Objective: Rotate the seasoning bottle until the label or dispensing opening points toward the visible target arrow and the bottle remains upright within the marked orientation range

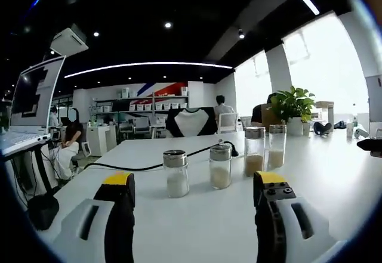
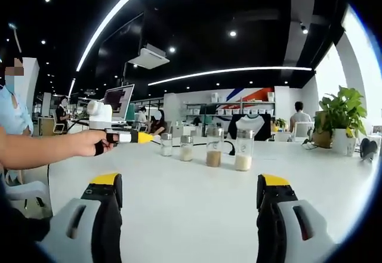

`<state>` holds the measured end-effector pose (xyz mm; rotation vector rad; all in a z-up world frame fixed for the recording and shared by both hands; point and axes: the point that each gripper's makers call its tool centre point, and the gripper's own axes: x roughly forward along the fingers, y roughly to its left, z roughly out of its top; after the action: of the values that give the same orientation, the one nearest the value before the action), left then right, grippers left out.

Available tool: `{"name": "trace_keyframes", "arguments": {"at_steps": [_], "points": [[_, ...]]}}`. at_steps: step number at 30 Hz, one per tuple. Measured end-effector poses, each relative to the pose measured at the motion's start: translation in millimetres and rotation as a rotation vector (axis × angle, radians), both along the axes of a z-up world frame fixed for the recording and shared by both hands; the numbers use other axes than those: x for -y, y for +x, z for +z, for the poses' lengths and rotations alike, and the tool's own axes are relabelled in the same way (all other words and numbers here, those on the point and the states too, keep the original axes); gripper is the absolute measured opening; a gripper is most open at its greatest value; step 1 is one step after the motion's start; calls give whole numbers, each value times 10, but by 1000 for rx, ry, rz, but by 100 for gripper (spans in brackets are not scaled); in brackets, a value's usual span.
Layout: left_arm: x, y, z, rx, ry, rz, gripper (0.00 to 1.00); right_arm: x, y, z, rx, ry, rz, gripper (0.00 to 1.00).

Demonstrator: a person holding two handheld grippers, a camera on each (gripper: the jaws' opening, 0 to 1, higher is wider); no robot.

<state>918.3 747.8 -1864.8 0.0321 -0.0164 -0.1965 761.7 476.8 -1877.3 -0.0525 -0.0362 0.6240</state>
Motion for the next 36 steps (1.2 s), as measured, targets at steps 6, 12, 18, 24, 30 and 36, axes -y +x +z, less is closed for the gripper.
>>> {"name": "trace_keyframes", "arguments": {"at_steps": [6, 12, 18, 24, 30, 36], "points": [[26, 110, 17, 26, 25, -2, 82, 37, 14, -14, -10, 8, -4, 94], [22, 239, 2, 34, 24, 1, 81, 42, 9, -13, -10, 7, -5, 94], [-1, 365, 31, 26, 26, 16, 78, 60, 25, -31, -16, 12, -7, 93], [-58, 523, -19, 2, 26, 40, 73, 33, 4, -12, -17, 10, 7, 92], [-59, 689, -80, 2, 56, 49, 68, -5, -9, 3, -9, -2, 13, 92], [-82, 822, -149, -22, 83, 56, 65, -27, -9, -10, -4, -25, 13, 91]]}}
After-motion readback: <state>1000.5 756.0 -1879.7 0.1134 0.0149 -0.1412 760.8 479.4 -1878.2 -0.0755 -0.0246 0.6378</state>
